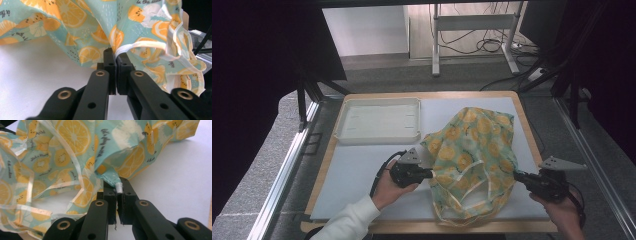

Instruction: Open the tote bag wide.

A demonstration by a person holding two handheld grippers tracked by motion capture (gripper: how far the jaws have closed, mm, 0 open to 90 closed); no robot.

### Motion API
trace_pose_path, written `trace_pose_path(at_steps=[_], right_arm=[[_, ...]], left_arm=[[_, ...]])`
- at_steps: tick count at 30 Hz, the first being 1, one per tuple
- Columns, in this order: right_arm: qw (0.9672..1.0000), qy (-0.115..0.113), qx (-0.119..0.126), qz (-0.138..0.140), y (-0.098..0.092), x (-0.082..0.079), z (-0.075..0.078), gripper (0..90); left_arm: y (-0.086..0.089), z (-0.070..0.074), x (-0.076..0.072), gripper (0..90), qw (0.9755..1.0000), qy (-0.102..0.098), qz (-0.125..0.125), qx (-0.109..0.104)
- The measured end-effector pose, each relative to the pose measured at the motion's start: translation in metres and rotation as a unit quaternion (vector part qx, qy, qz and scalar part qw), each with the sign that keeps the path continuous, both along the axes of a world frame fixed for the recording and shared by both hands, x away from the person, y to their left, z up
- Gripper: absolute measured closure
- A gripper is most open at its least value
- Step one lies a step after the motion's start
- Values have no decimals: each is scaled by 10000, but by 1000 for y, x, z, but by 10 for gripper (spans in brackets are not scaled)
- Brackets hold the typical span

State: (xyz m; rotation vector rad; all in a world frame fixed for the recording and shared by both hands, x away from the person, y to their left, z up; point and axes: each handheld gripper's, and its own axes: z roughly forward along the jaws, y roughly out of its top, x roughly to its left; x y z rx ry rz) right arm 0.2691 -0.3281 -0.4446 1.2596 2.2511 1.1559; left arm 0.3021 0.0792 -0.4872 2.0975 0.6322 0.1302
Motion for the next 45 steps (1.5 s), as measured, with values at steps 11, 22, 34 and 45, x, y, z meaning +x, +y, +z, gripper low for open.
trace_pose_path(at_steps=[11,22,34,45], right_arm=[[9997,232,5,26,4,3,-10,852],[9993,365,-12,57,4,4,-16,840],[9993,41,-344,-136,-1,-25,-7,504],[9960,-162,-444,764,27,-53,3,429]], left_arm=[[-19,4,-10,553,9986,-526,3,68],[-28,6,-13,801,9988,-367,-278,189],[-22,5,-4,896,9998,-14,-183,86],[-22,1,1,896,9997,113,-193,98]])
